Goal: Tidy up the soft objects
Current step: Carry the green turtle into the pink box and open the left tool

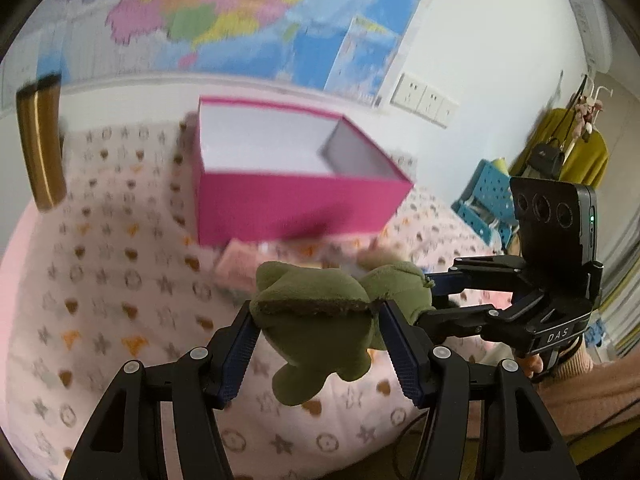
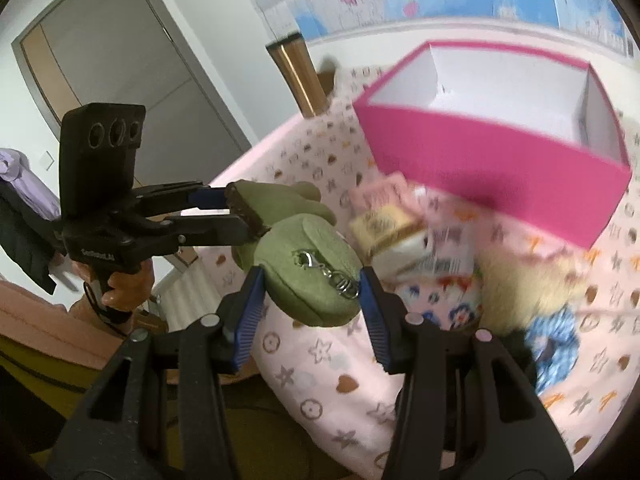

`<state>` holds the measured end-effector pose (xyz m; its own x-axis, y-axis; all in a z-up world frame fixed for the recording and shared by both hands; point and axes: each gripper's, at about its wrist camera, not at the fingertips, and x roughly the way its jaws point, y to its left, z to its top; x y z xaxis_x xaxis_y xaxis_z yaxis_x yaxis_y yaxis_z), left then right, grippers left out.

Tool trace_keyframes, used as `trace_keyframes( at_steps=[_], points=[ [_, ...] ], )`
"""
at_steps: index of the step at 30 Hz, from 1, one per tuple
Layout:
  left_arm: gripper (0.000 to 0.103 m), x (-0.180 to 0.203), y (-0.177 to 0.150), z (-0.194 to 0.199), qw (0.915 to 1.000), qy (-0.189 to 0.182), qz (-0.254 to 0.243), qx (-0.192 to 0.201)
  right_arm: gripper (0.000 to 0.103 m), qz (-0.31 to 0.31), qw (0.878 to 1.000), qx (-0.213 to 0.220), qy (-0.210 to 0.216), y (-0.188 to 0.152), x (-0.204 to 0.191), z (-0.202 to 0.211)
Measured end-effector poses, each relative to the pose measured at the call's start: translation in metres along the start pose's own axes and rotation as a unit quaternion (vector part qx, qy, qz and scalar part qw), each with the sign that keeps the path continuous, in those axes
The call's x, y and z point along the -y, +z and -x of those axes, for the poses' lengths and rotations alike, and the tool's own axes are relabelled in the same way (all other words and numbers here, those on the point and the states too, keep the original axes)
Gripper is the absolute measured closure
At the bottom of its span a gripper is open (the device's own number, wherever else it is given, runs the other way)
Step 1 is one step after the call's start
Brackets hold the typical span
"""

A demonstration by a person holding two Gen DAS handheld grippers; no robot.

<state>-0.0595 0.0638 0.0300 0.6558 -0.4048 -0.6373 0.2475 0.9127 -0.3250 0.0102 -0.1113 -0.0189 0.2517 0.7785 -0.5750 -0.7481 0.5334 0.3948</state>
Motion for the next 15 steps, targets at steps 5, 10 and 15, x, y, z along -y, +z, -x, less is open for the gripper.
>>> trace_keyframes(
  at_steps=[5, 10, 15],
  points=[
    [0.041, 0.003, 0.030, 0.001, 0.9997, 0.009, -0.010, 0.023, 0.053, 0.012, 0.999, 0.030, -0.012, 0.026, 0.004, 0.015],
    [0.041, 0.005, 0.062, -0.006, 0.9981, 0.033, -0.029, 0.043, 0.053, 0.022, 0.998, 0.061, -0.027, 0.059, 0.015, 0.027],
    [0.041, 0.004, 0.099, -0.019, 0.9954, 0.061, -0.045, 0.059, 0.053, 0.015, 0.996, 0.078, -0.026, 0.096, 0.033, 0.031]
  ],
)
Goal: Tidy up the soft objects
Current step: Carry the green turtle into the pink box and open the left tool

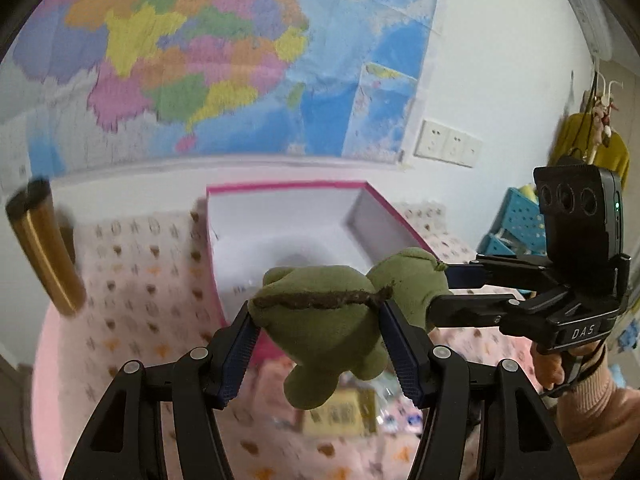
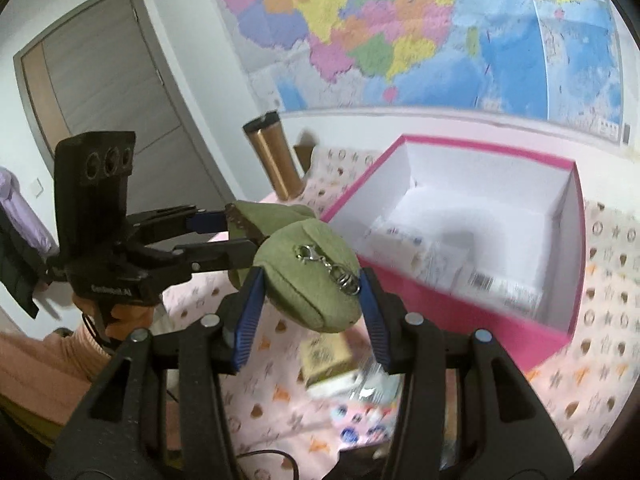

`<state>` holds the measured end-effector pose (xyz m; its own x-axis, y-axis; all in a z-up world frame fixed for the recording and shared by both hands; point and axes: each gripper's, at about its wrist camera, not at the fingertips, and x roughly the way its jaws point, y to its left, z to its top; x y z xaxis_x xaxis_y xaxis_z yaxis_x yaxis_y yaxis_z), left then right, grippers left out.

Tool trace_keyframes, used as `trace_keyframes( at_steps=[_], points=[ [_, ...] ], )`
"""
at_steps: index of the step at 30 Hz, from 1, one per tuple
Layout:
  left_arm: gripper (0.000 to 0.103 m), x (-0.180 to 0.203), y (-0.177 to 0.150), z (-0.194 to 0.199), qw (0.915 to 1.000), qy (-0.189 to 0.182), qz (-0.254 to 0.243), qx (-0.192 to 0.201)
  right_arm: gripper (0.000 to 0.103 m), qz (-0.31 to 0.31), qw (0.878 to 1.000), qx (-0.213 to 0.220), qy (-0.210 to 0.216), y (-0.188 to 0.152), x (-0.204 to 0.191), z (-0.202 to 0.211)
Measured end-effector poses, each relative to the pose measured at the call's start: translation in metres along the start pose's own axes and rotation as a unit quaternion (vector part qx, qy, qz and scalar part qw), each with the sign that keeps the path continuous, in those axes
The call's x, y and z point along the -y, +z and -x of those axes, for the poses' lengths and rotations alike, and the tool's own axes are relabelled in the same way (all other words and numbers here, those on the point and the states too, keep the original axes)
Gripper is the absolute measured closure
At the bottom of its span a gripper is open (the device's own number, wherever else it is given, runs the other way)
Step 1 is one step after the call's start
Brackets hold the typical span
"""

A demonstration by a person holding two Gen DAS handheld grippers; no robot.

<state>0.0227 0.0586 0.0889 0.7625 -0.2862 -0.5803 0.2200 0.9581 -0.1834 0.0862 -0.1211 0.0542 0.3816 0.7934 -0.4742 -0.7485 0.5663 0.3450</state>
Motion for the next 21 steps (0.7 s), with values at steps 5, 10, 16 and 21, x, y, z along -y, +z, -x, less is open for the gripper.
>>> trace_keyframes(
  at_steps=[5, 10, 16, 21],
  points=[
    [0.041, -0.011, 0.030, -0.027, 0.9999, 0.007, 0.006, -0.004, 0.053, -0.011, 1.000, 0.006, -0.005, 0.029, 0.024, -0.010],
    [0.041, -0.027, 0.046, -0.062, 0.9994, 0.018, 0.019, -0.024, 0.053, -0.027, 1.000, -0.007, -0.013, 0.044, 0.054, -0.034],
    [0.041, -0.048, 0.053, -0.099, 0.9974, 0.012, 0.047, -0.052, 0.053, -0.050, 0.998, -0.029, -0.018, 0.052, 0.086, -0.064],
    [0.041, -0.059, 0.053, -0.126, 0.9958, 0.027, 0.052, -0.071, 0.053, -0.060, 0.997, -0.051, -0.023, 0.055, 0.105, -0.085]
  ],
)
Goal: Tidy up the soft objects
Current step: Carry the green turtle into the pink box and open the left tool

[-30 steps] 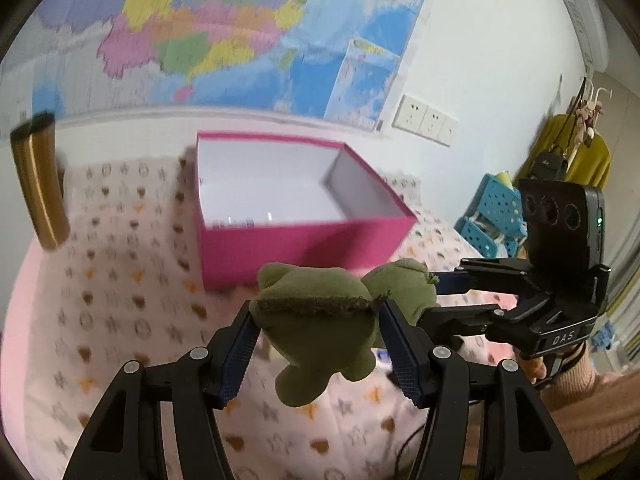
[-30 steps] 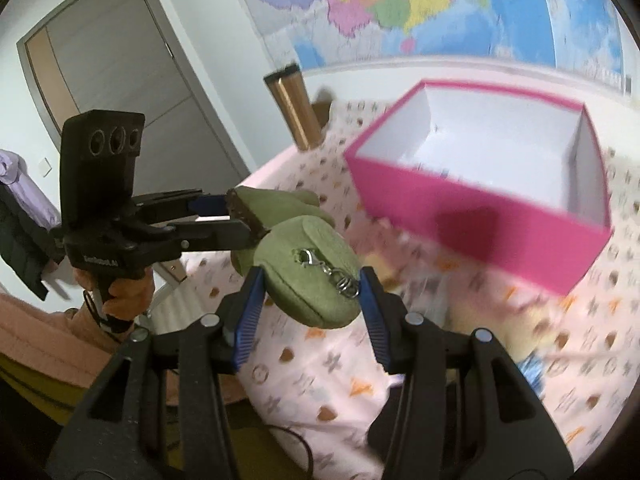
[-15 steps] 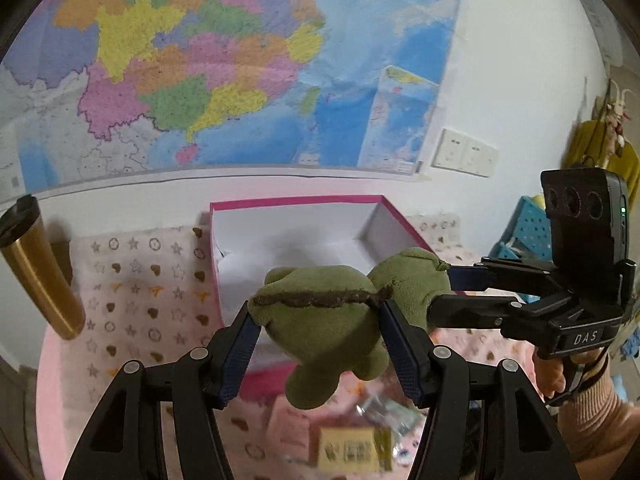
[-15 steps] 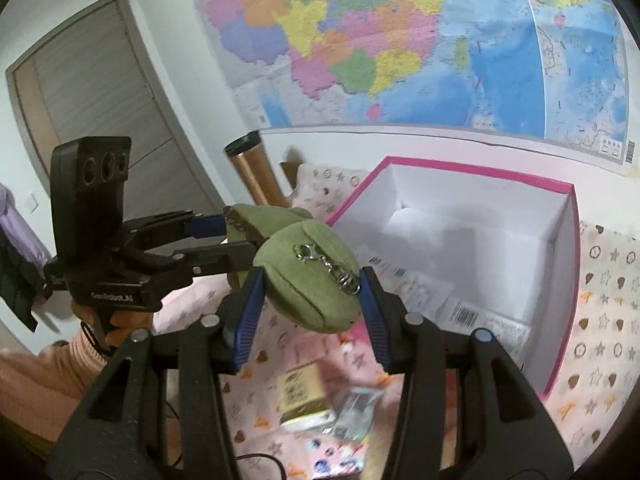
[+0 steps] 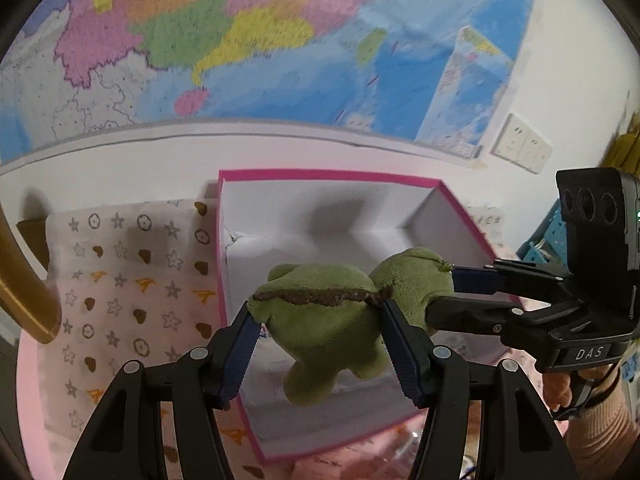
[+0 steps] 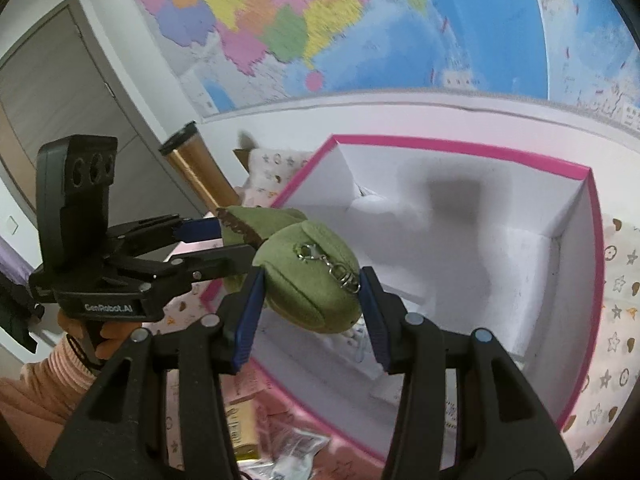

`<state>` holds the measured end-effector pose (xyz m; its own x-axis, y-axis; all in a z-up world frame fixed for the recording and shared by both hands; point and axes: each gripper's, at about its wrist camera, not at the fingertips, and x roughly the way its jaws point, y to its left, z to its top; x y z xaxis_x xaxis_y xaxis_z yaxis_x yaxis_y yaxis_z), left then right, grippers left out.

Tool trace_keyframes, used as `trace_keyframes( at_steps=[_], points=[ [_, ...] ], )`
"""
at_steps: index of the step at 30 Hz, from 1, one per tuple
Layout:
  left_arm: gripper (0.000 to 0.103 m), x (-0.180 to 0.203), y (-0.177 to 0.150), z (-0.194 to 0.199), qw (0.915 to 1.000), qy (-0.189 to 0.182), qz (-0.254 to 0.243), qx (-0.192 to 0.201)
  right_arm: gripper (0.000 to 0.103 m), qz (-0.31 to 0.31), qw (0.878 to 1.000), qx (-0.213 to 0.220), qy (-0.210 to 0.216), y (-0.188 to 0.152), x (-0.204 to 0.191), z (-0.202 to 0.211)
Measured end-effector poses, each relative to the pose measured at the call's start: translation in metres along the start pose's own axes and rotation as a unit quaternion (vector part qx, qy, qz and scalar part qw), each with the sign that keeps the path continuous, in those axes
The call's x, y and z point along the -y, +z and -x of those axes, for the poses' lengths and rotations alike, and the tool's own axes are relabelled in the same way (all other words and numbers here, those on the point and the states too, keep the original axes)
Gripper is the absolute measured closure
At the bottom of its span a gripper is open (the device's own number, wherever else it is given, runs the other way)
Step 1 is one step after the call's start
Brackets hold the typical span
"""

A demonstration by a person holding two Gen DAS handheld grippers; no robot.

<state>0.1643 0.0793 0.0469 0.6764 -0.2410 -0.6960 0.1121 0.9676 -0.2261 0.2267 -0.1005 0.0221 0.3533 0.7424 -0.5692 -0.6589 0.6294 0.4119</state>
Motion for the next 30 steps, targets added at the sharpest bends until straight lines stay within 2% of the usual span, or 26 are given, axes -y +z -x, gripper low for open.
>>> trace_keyframes(
  at_steps=[7, 9, 13, 16, 22, 27, 30],
  points=[
    [0.041, -0.012, 0.004, -0.026, 0.9996, 0.021, 0.007, -0.020, 0.054, -0.009, 1.000, -0.028, -0.011, 0.005, 0.015, -0.024],
    [0.045, -0.015, 0.004, -0.030, 0.9994, 0.025, 0.009, -0.024, 0.054, -0.011, 0.999, -0.035, -0.015, 0.006, 0.017, -0.030],
    [0.046, -0.012, 0.007, -0.034, 0.9991, 0.033, 0.000, -0.026, 0.054, -0.014, 0.998, -0.051, -0.038, 0.008, 0.020, -0.040],
    [0.046, -0.005, 0.006, -0.038, 0.9976, 0.063, -0.017, -0.021, 0.054, -0.021, 0.995, -0.064, -0.070, 0.009, 0.023, -0.047],
    [0.046, -0.001, 0.001, -0.034, 0.9953, 0.093, -0.029, 0.000, 0.054, -0.034, 0.995, -0.065, -0.067, 0.002, 0.028, -0.040],
    [0.046, 0.016, -0.006, -0.026, 0.9900, 0.120, -0.073, 0.017, 0.054, -0.044, 0.996, -0.054, -0.058, -0.004, 0.027, -0.024],
    [0.045, 0.023, -0.011, -0.015, 0.9903, 0.112, -0.077, 0.028, 0.054, -0.044, 0.997, -0.034, -0.045, -0.009, 0.020, -0.006]
  ],
)
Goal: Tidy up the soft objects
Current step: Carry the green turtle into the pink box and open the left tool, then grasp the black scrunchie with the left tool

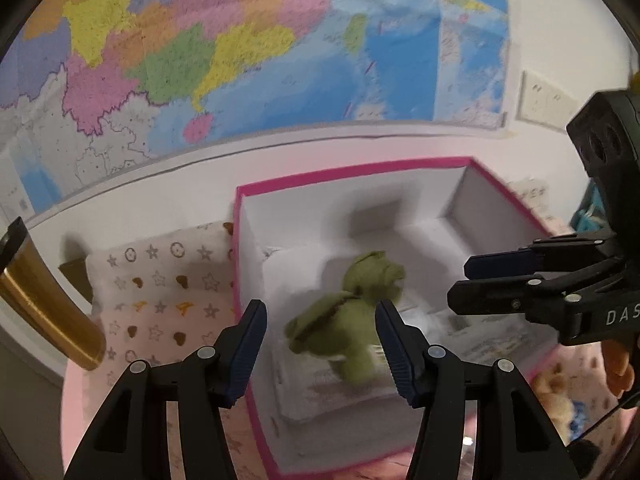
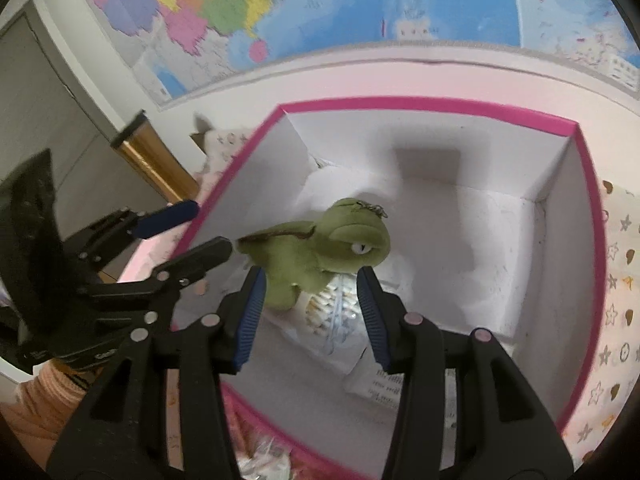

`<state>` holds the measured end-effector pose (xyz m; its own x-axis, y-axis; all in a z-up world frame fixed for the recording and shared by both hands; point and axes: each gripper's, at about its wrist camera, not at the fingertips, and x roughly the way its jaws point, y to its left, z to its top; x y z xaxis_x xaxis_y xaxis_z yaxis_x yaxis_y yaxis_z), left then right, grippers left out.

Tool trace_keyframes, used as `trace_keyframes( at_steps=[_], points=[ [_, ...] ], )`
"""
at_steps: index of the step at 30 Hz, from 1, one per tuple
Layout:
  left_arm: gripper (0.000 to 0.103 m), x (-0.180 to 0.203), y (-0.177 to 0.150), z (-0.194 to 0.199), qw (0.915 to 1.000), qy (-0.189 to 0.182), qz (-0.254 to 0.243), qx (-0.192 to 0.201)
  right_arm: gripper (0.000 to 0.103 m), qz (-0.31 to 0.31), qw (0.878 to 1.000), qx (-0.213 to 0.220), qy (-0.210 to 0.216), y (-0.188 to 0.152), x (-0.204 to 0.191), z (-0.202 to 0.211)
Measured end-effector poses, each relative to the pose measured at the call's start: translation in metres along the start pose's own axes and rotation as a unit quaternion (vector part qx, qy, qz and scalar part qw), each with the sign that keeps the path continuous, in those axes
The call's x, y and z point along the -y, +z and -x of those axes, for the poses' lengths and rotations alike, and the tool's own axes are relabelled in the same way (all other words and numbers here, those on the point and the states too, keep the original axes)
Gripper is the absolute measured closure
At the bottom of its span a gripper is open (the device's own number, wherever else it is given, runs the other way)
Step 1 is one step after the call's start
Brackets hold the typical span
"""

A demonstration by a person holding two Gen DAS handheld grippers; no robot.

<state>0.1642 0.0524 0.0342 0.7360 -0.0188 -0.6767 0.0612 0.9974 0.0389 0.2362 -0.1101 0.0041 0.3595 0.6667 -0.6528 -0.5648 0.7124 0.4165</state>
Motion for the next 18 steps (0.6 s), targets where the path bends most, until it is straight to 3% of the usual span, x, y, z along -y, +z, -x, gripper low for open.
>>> trace_keyframes(
  at_steps=[9, 18],
  points=[
    [0.044, 0.019, -0.014, 0.066, 0.9941, -0.096, 0.012, 0.048, 0.054, 0.027, 0.997, 0.053, 0.042, -0.040, -0.028, 0.078],
    [0.044, 0.065, -0.053, 0.104, 0.9822, -0.183, -0.014, 0.042, 0.049, 0.033, 0.997, 0.061, 0.021, -0.101, -0.035, 0.126]
  ],
)
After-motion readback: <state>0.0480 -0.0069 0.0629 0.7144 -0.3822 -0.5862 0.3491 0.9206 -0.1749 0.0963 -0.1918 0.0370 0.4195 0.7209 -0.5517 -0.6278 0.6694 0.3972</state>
